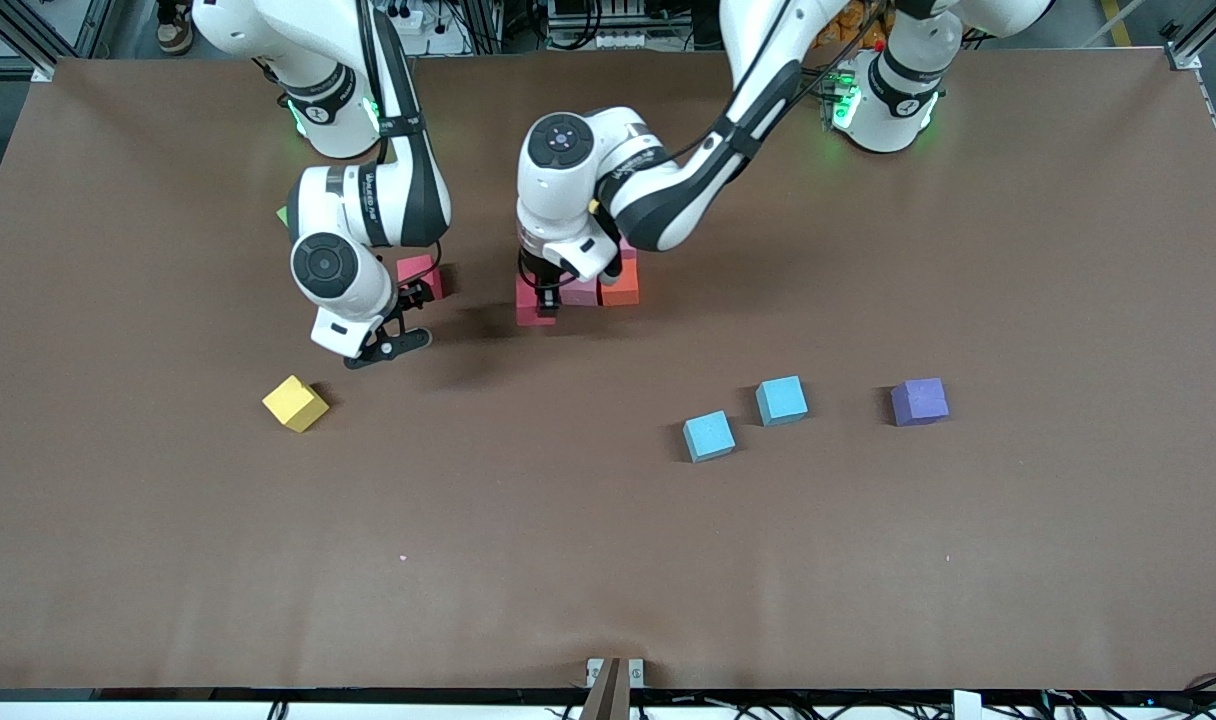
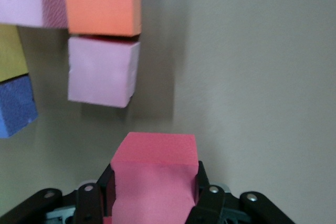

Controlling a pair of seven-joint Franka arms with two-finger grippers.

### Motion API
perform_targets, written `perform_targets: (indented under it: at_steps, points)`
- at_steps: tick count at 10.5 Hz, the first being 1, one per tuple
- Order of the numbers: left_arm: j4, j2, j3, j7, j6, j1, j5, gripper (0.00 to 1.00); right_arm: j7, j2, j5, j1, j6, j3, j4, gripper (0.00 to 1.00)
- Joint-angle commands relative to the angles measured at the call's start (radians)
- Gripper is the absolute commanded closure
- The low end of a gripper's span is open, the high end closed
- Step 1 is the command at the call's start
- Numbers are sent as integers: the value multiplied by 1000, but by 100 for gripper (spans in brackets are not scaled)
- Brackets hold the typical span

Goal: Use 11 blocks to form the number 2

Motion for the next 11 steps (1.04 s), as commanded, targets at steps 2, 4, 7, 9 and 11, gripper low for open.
perform_targets:
  at_steps: [2, 4, 7, 9, 11]
  points:
    - [30, 45, 13, -30, 11, -67, -20, 100, 7, -31, 123, 2, 4, -2, -70, 0]
    - [16, 46, 11, -26, 8, -75, -11, 100, 5, -31, 193, 11, -17, 2, -76, 0]
    - [-4, 68, 11, -7, 4, -82, -3, 100, 2, -30, 239, 28, -29, 4, -110, 0]
    - [-4, 88, 11, 36, 3, -82, -2, 100, 1, -25, 240, 37, -22, 4, -131, 0]
    - [-5, 89, 11, 45, -3, -82, -2, 100, -1, -19, 240, 37, -19, 4, -142, 0]
